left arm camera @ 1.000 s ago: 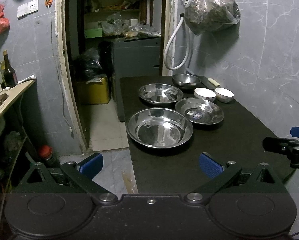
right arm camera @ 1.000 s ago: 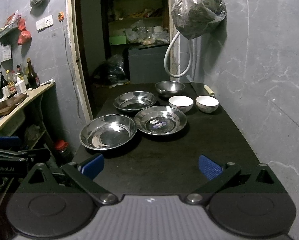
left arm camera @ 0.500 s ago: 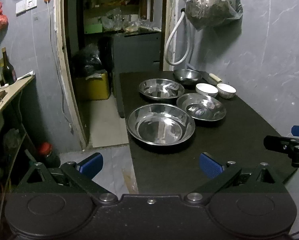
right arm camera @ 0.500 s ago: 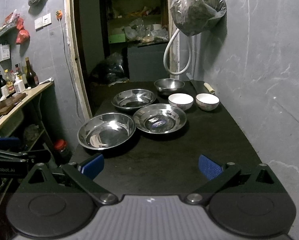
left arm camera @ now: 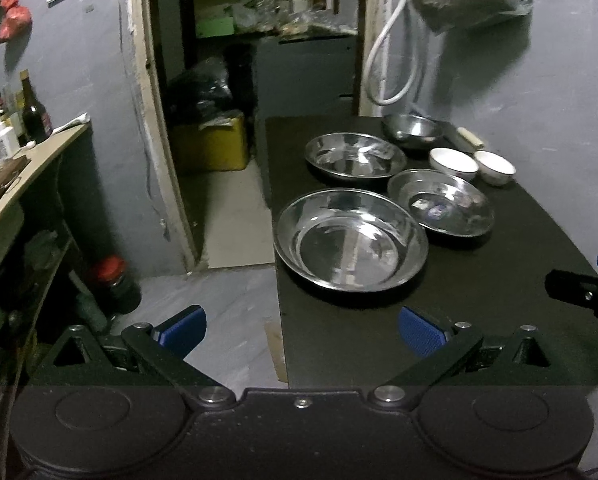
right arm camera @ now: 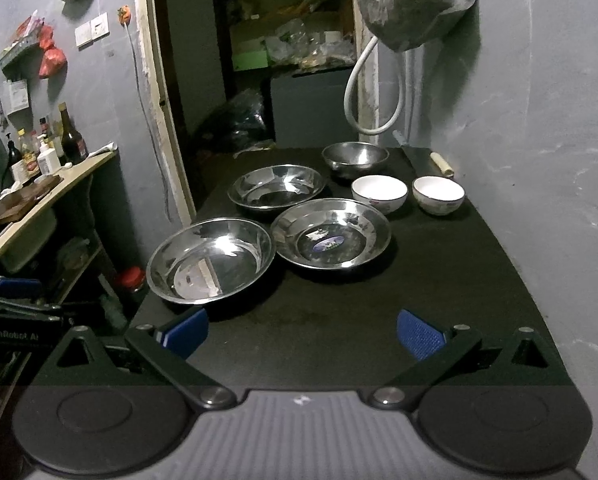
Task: Organize plates and bowls
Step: 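Move the left tool to the large steel plate and grasp its rim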
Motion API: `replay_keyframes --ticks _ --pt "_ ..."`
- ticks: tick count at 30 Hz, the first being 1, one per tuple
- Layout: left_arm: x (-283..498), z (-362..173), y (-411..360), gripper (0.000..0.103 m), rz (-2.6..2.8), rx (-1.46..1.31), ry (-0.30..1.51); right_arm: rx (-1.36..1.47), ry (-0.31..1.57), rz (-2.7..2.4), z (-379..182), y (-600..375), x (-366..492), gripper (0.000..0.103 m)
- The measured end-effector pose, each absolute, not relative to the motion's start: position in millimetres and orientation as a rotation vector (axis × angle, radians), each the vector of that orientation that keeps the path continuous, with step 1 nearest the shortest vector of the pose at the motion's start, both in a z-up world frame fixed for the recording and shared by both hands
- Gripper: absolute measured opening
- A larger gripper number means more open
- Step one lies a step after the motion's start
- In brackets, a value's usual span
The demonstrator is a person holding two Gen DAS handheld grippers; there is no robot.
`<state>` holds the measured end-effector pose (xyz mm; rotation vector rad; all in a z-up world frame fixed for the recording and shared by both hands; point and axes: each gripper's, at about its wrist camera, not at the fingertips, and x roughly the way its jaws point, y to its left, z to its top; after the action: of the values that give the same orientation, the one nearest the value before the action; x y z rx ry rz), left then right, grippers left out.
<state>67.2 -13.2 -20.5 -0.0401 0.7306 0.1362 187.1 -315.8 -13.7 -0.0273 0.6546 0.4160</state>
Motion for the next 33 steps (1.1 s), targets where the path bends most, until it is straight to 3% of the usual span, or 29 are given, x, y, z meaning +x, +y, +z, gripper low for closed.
replay_keyframes --ticks 16,33 --pt "149.8 -3.6 -28.7 0.102 0.297 -0.096 0.834 0.049 0.712 0.516 -34.7 -344.2 275.3 0.103" --pt "178.2 -15.9 -7.3 0.102 0.304 -0.053 0.915 0.088 0.774 0.531 -55.1 -324.1 282.3 0.103"
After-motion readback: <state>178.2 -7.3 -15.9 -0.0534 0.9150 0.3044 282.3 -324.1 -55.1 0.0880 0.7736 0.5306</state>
